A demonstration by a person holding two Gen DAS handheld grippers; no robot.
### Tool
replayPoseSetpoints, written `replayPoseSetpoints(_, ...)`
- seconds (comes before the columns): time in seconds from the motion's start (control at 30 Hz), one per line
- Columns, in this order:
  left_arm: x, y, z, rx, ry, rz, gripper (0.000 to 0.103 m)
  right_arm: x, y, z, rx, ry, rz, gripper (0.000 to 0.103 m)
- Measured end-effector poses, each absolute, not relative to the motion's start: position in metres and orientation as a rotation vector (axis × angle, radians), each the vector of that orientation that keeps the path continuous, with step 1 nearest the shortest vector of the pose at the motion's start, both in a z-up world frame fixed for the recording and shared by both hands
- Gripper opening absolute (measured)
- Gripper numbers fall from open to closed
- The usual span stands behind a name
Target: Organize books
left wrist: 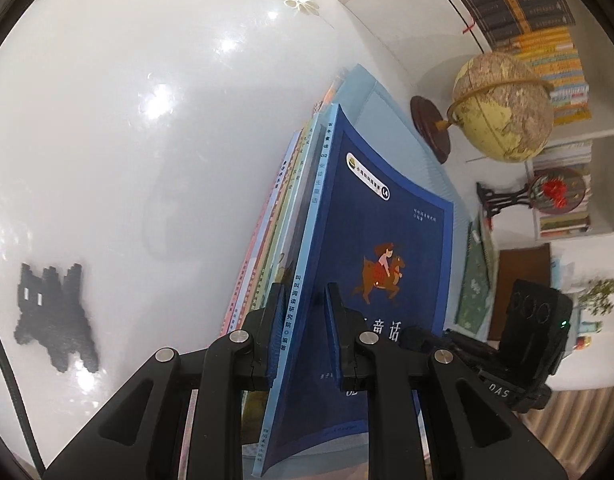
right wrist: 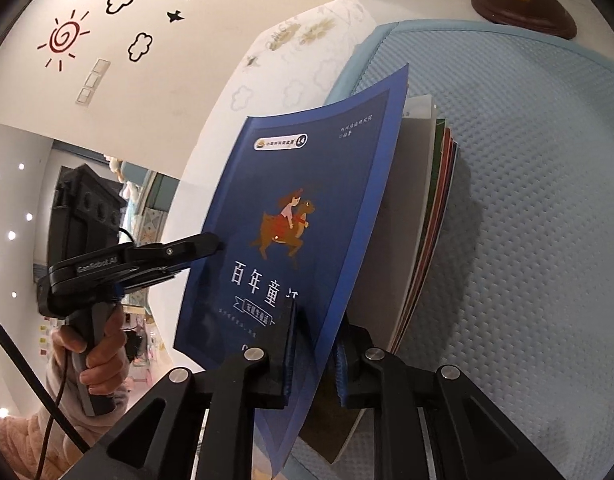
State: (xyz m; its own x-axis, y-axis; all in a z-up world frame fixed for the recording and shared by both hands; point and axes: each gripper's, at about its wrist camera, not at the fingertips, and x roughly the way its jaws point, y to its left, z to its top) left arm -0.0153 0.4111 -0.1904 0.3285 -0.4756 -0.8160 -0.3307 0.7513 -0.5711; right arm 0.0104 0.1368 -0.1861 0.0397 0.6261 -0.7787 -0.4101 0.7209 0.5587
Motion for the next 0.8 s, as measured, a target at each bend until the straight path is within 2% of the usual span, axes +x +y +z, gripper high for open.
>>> replayPoseSetpoints(0.27,-0.007,0.393,-0.180,-0.565,1.333,-0.033,0.019,0.012,0.142,-0.189,0.207,1.316,0.783,0.018)
replayPoseSetpoints(0.37,-0.006,0.388,-0.178,-0.507,1.353,0.004,0.019,0.012,0.143,-0.186,0.206,1.309,0.753,0.024)
replayPoseSetpoints(0.4,-0.007,0.388,-0.177,-0.510,1.352,0.009,0.019,0.013,0.143,-0.184,0.203,1.305,0.743,0.031)
replayPoseSetpoints(0.43,-0.009,0.389,-0.176,-0.530,1.347,0.003,0.019,0.013,0.143,-0.181,0.201,1.298,0.731,0.044)
replayPoseSetpoints(0.5,-0.011,0.390,-0.171,-0.540,1.337,0.018,0.022,0.013,0.142,-0.177,0.188,1.294,0.708,0.057)
replayPoseSetpoints(0.8,-0.011,0.363,-0.149,-0.453,1.346,0.055,0.022,0.008,0.115,-0.165,0.182,1.272,0.684,0.057)
